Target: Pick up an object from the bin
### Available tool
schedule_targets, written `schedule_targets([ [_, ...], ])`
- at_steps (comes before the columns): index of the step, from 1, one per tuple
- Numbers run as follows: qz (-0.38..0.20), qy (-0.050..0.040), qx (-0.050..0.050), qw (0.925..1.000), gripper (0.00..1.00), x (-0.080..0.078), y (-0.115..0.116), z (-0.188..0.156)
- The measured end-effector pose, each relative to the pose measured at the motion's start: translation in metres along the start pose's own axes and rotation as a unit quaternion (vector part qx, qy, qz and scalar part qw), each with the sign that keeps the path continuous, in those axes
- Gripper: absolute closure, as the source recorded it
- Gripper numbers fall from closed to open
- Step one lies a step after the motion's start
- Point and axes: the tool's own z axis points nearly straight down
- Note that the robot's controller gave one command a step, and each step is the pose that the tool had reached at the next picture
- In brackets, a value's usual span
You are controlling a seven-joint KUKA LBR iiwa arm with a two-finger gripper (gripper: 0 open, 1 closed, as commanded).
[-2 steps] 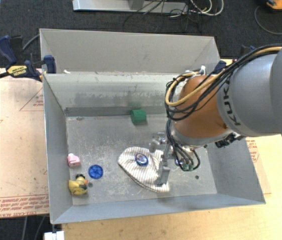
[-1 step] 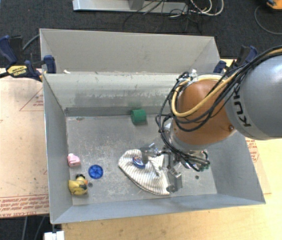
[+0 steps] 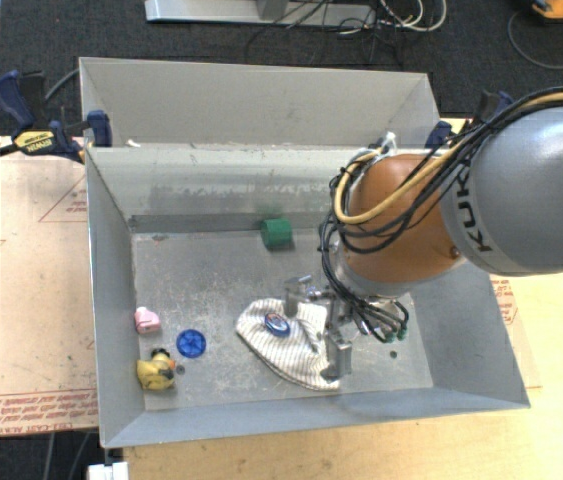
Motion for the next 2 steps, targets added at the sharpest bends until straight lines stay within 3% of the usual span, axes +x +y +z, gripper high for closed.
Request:
schedule_targets([
  [1, -0.16, 0.0007, 0.0, 0.9871, 0.0, 0.01, -0.007, 0.034],
  [2, 0.024, 0.0002, -0.001, 0.9997, 1.0, 0.015, -0.015, 0.05],
])
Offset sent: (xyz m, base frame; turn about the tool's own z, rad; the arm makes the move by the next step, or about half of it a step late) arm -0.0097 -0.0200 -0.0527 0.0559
